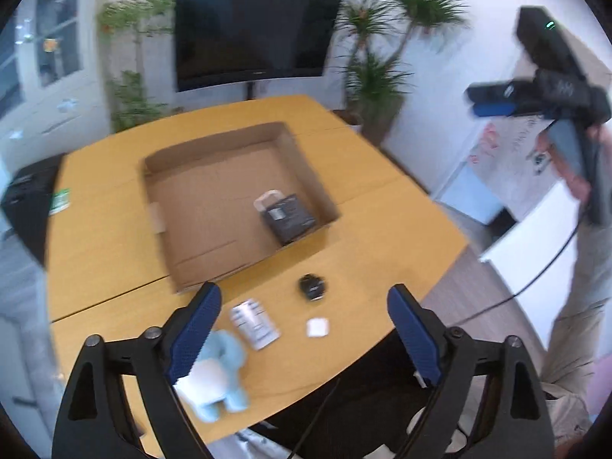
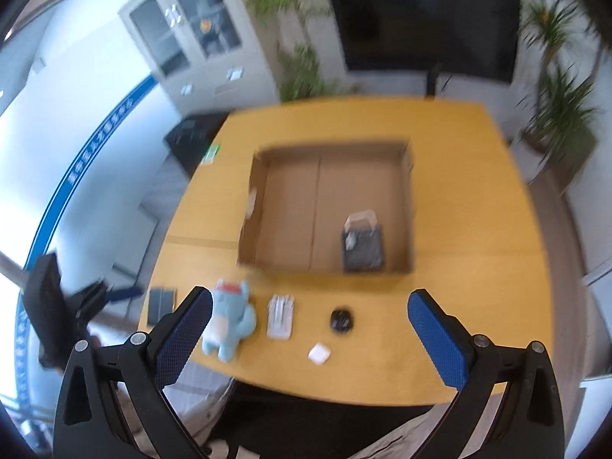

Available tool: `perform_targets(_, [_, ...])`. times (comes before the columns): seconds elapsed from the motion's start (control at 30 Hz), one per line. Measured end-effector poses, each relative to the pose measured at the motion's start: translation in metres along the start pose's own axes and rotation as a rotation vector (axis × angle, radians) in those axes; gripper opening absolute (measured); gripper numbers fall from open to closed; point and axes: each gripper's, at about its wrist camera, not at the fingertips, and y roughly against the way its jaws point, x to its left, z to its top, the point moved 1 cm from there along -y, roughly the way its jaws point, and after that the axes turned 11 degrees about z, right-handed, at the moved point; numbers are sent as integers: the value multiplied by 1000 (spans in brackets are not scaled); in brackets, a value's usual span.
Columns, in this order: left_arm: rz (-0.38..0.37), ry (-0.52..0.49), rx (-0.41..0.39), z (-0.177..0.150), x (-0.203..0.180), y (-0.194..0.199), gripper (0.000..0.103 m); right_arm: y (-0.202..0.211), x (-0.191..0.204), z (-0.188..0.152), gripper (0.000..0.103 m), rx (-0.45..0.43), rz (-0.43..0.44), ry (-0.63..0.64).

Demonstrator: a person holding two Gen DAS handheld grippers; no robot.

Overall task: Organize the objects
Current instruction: 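Move the right tool toward the black cat-shaped mouse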

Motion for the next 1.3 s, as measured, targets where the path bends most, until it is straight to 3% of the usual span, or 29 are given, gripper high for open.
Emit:
perform_targets(0.07, [35,36,-23,-10,8,-4,102,-5,0,-3,103,-8,-19,6])
perform_targets(0.17, [29,74,28,-30,10,-42,102,-59,-15,-23,103,86,-54,28])
perform_targets(0.33, [105,144,31,-74,3,-132,102,-200,-61,-103,103,225,-23,69])
perform_targets(0.43, [57,222,79,-109,-1,-181,102,-272,-91,-162,103,289,-14,113])
perform_targets(0.53, [-35,319,136,-141,-3,-223,102,-309,-119,-204,103,257,-9,151])
perform_targets(0.6, [-6,343,123,-157,-10,-240,102,-322,-133,-226,103,196,17,186])
perform_targets(0.7, [108,317,19,-172,-32,-255,102,-333,-147,-247,103,120,2,212])
perform_targets(0.83, [96,329,-46,-178,-54,-277,102,-343,-165,-256,103,64,49,218])
perform_targets(1.07, [-9,403,91,-160,-61,-337,102,-370,-199,-249,103,67,172,124])
perform_targets(1.3, [-38,341,146,-138,-84,-372,102,-388,-195,-246,103,27,154,283])
